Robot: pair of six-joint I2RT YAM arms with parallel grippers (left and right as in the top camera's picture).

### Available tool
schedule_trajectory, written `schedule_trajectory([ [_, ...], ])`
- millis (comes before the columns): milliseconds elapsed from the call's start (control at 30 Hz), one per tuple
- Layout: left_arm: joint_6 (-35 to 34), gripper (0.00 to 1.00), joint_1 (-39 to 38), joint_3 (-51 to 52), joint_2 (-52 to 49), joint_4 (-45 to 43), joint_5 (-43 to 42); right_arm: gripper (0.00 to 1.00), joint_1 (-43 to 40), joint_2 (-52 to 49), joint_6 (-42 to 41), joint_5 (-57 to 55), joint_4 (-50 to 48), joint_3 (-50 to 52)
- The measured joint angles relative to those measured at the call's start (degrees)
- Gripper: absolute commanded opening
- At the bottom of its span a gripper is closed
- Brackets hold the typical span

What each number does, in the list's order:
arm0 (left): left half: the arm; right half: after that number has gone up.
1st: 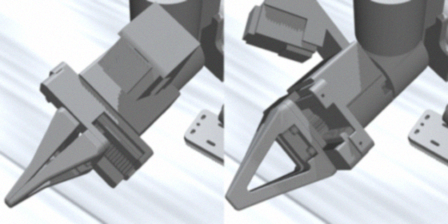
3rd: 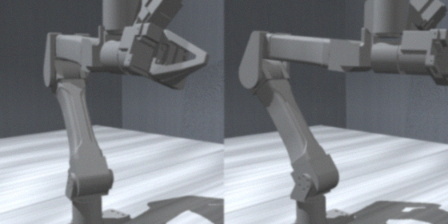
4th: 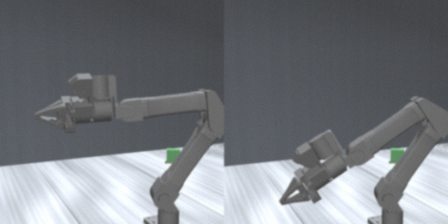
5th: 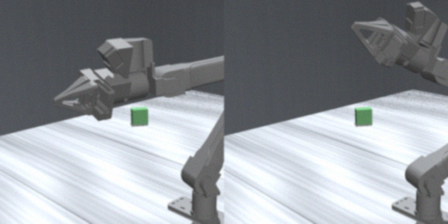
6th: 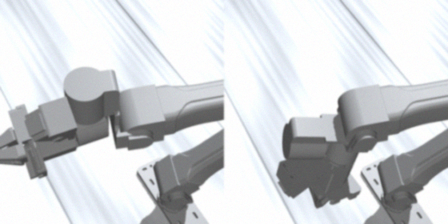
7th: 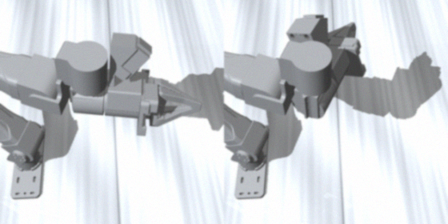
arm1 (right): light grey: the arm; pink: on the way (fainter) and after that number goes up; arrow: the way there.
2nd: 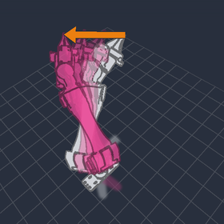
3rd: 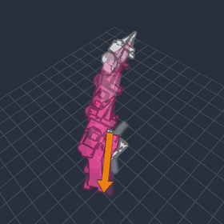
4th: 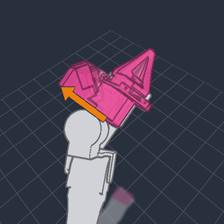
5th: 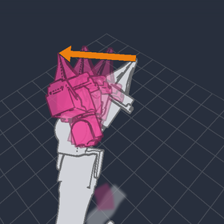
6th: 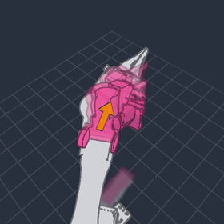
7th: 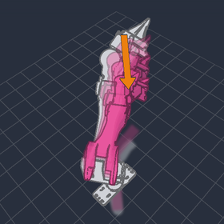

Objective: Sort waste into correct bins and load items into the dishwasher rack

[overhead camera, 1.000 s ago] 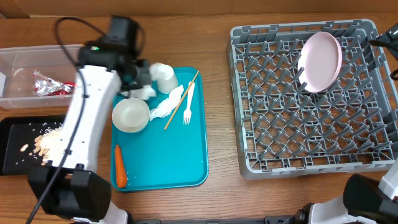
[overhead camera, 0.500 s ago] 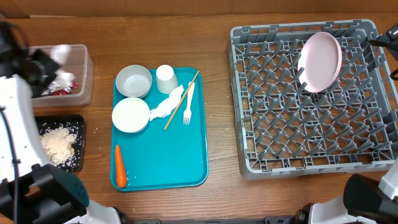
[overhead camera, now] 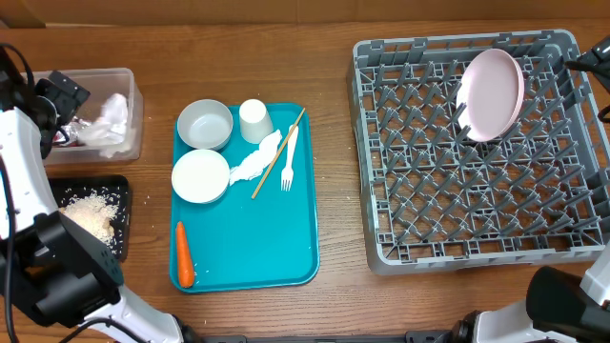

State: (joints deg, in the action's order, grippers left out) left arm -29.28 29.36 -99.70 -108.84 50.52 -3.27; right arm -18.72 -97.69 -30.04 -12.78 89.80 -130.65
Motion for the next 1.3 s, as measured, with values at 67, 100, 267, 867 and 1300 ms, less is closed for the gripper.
schedule_trajectory([
  [67, 0.0, 1.0, 0.0, 0.0, -0.2, 0.1, -1.8, 1.0, 0.0, 0.0, 0.0, 0.0, 0.0, 0.0],
  [100, 0.0, 1.0, 0.0, 0.0, -0.2, 0.2, -3.5, 1.0, 0.0, 0.0, 0.0, 0.0, 0.0, 0.0],
  [267, 0.1, 0.97, 0.0, -0.1, 0.1, 0.5, -16.7, 1.0, 0.0, 0.0, 0.0, 0.0, 0.0, 0.0],
  [867, 9.9, 0.76, -32.5, -0.5, 2.4, 16.8, -12.5, 1.0, 0.0, 0.0, 0.0, 0.0, 0.0, 0.0],
  [1300, 10.4, 0.58, -46.9, 0.5, 1.9, 16.8, 5.3, 1.0, 0.0, 0.0, 0.0, 0.0, 0.0, 0.0],
])
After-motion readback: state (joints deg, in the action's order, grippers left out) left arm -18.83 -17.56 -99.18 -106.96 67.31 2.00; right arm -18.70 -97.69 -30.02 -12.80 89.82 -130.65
